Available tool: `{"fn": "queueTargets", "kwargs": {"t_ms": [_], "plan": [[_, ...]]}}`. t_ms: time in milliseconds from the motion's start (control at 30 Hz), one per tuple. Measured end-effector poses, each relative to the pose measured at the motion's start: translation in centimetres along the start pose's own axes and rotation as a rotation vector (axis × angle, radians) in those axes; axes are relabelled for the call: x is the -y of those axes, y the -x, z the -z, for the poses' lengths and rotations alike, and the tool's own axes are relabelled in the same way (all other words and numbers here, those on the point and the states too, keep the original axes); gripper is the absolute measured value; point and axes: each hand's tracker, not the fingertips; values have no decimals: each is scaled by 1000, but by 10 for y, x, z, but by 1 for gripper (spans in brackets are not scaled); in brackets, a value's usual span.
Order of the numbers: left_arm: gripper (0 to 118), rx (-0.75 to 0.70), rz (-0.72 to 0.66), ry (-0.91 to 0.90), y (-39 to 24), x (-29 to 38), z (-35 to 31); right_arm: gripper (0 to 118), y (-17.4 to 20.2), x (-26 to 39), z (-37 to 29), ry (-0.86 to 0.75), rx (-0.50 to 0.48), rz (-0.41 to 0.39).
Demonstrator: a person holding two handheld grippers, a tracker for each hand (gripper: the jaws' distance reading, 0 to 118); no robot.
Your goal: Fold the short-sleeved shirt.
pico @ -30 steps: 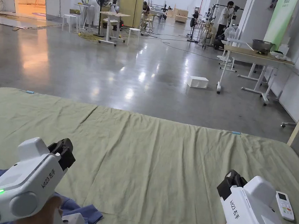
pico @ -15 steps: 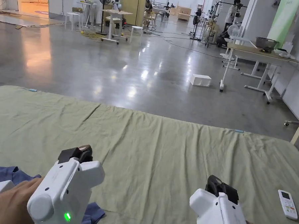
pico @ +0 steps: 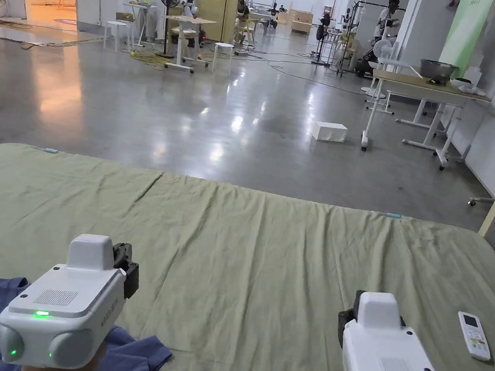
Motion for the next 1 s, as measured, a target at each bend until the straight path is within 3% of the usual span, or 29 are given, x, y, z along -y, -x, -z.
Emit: {"fn": "queueTargets", "kwargs": {"t_ms": [67, 133, 333, 433, 533, 800, 1000], "plan": [[5, 1, -5, -28, -1, 0, -5, 0, -1, 3, -5, 16, 3, 119], [5, 16, -12, -47, -1, -1, -6, 0, -2, 4, -7, -9, 16, 132], [5, 7, 17, -42, 3, -6, -7, 0, 7, 2, -15, -30, -2, 104], [5, -17, 52, 31, 9, -8, -7, 0, 14, -1, -17, -58, -15, 49], [4, -21, 42, 74, 24, -8, -11, 0, 20, -2, -18, -54, -31, 55], [5, -44, -29, 393, 110, 23, -16, 0, 42, 11, -14, -13, -106, 18], [8, -119, 38, 649, 178, 63, -8, 0, 56, 28, -9, 33, -145, 2]]}}
